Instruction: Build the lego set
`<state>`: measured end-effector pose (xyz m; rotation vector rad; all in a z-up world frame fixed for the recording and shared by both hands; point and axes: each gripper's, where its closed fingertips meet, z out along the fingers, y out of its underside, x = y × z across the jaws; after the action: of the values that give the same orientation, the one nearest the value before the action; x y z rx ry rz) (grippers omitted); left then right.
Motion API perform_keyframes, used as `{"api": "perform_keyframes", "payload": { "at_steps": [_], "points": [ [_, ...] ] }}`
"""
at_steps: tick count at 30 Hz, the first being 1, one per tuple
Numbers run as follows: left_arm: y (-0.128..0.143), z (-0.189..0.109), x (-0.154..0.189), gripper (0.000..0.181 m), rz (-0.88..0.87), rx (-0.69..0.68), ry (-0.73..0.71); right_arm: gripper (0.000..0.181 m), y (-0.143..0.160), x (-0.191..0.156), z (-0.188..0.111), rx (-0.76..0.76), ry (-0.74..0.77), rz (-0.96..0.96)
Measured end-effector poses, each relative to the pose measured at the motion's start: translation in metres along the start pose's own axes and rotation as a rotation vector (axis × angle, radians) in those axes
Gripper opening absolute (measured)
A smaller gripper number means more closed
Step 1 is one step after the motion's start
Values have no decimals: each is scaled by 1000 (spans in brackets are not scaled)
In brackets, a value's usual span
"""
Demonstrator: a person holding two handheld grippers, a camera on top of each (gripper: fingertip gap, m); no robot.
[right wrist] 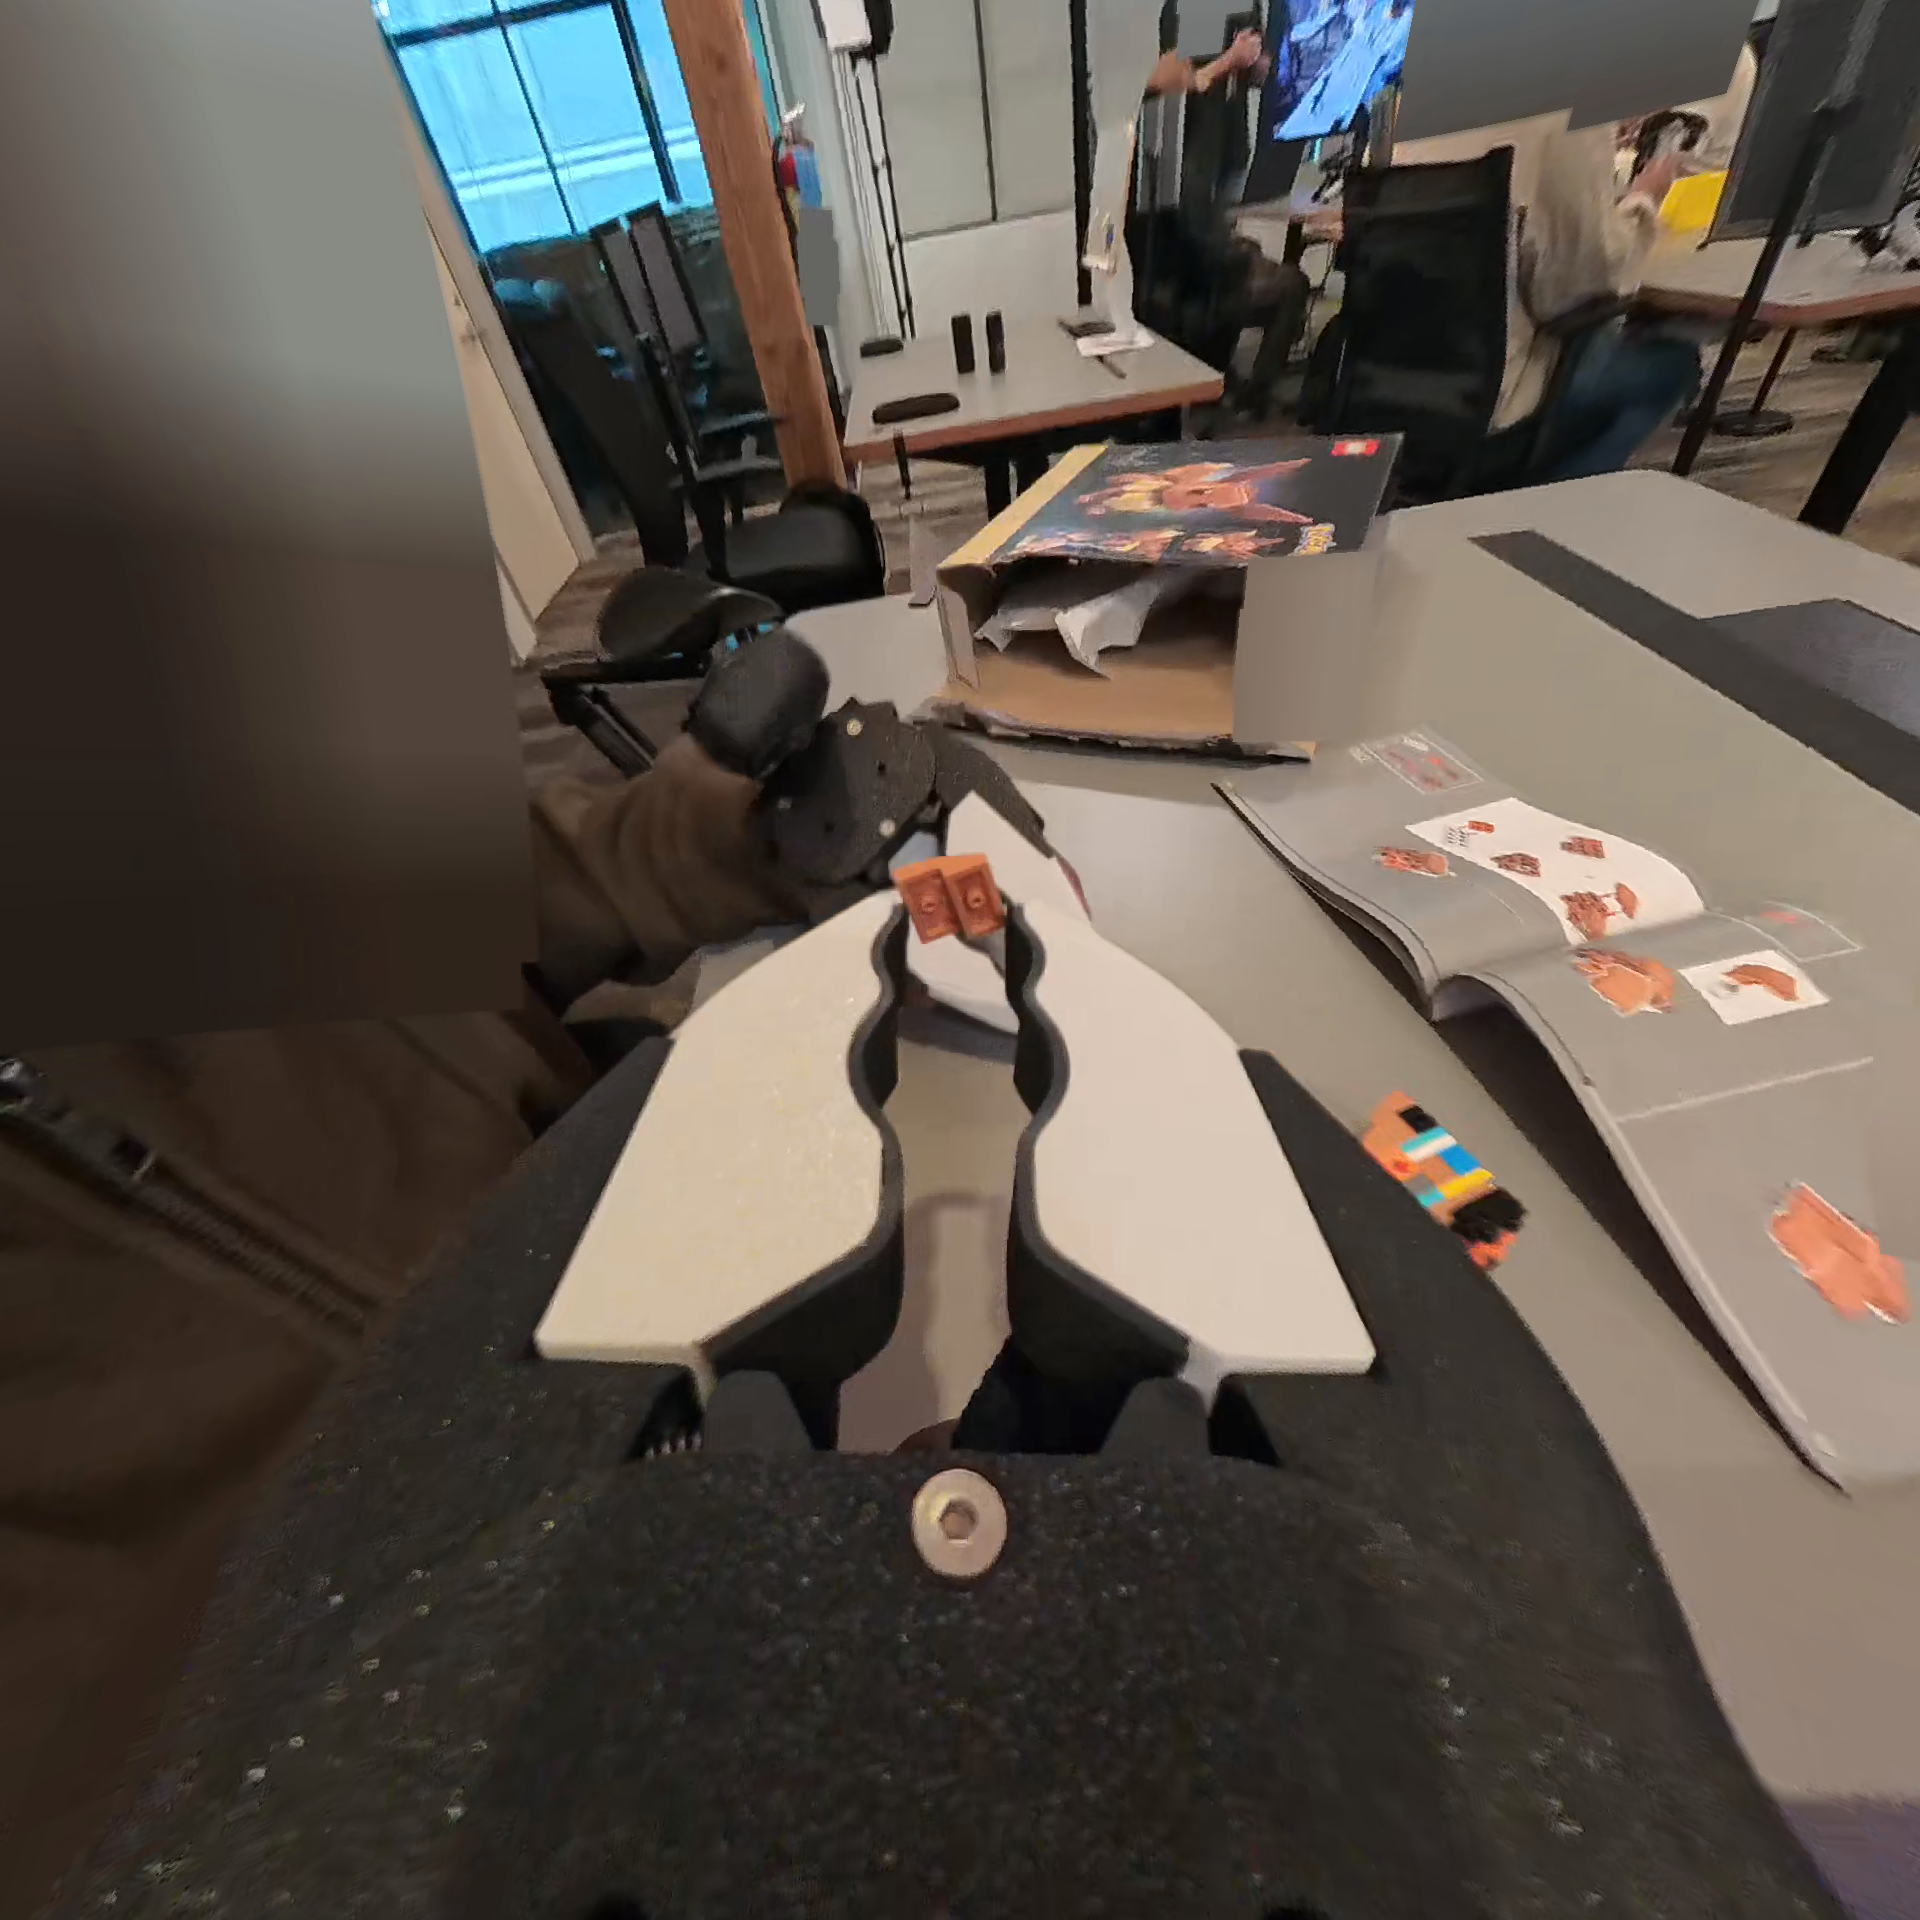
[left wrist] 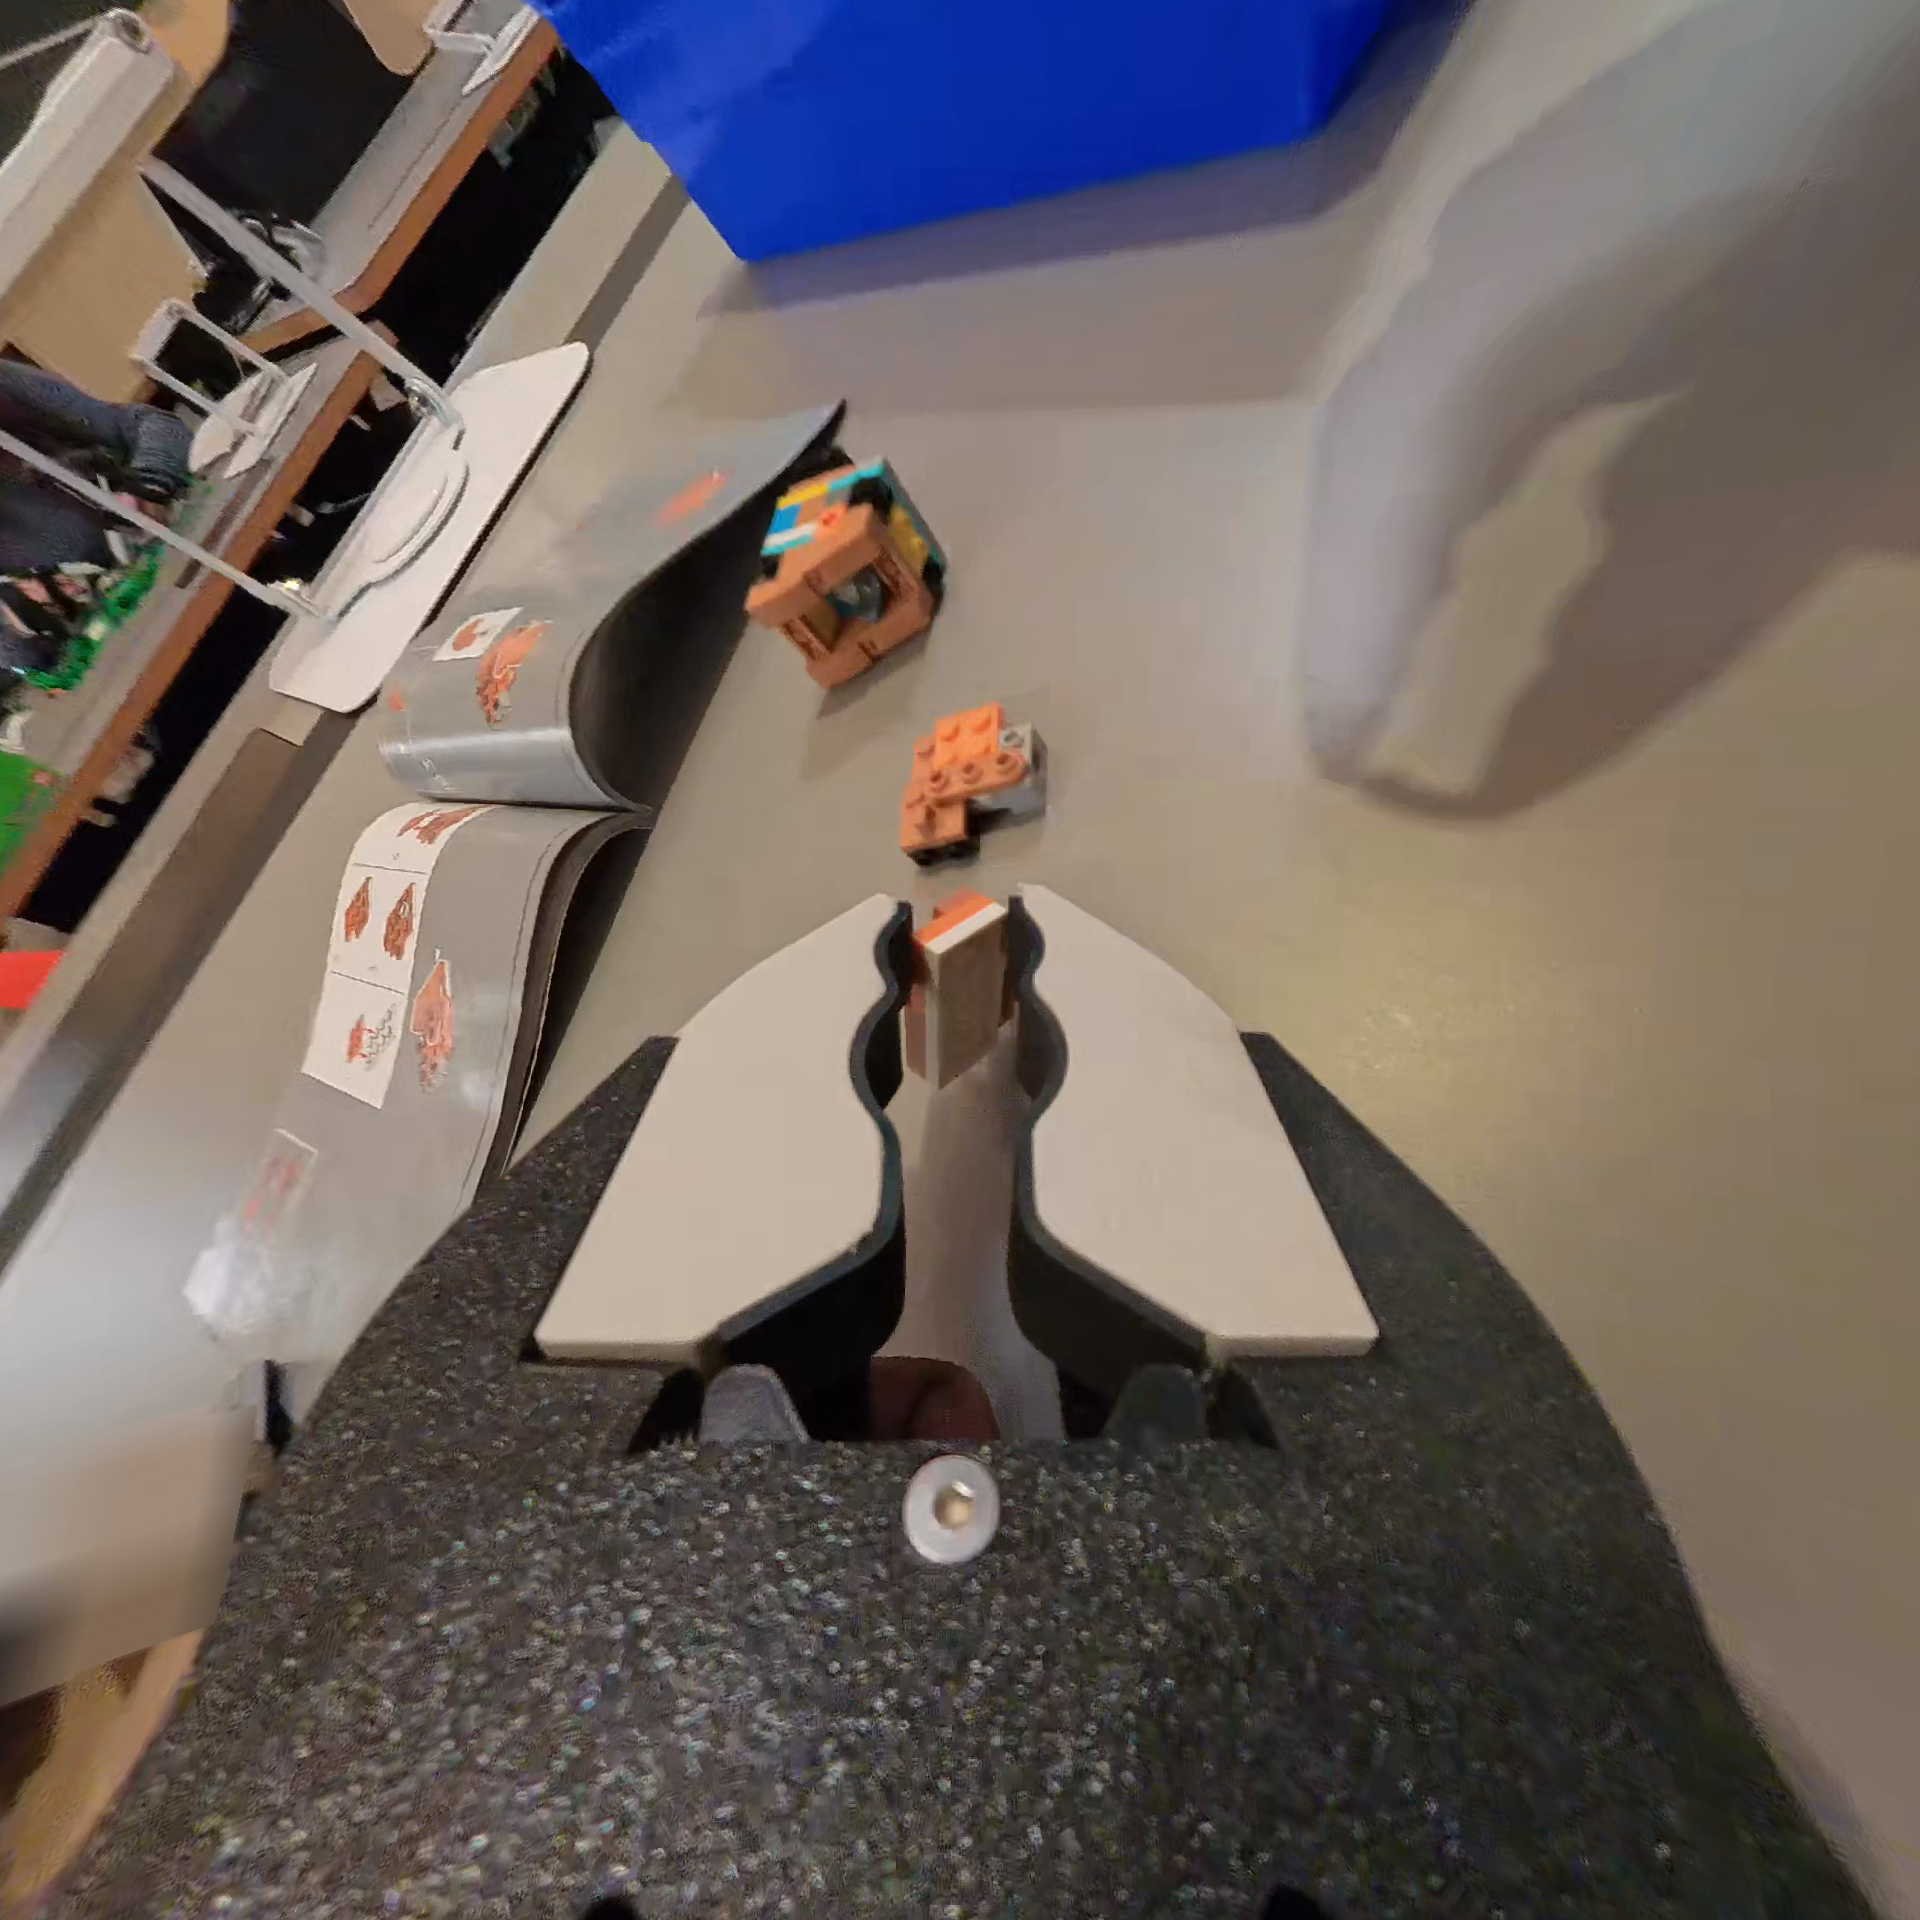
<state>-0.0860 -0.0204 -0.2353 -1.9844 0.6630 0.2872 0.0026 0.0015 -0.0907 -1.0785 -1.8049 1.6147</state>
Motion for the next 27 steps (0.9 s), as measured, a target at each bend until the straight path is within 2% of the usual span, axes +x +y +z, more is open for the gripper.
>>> {"api": "perform_keyframes", "payload": {
  "at_steps": [3, 6, 12, 14, 17, 22, 27],
  "points": [
    [0, -1, 8, 17, 66, -27, -25, 17, 10, -1, 13, 41, -4, 63],
    [-3, -6, 19, 19, 48, -21, 11, 17, 18, 2, 20, 73, -20, 136],
    [-8, -23, 36, 43, -47, 27, 111, 17, 33, 5, 28, 111, -92, 244],
    [-19, -29, 33, 44, -82, 89, 102, 17, 34, 1, 30, 135, -151, 288],
    [-52, -41, 26, 44, -97, 260, 87, 17, 32, -9, 31, 198, -311, 420],
    [-101, -59, 29, 43, 106, 497, 120, 17, 31, -28, 30, 234, -611, 658],
    [-118, -63, 36, 43, 329, 560, 171, 17, 38, -44, 33, 192, -752, 716]
  ]
}}
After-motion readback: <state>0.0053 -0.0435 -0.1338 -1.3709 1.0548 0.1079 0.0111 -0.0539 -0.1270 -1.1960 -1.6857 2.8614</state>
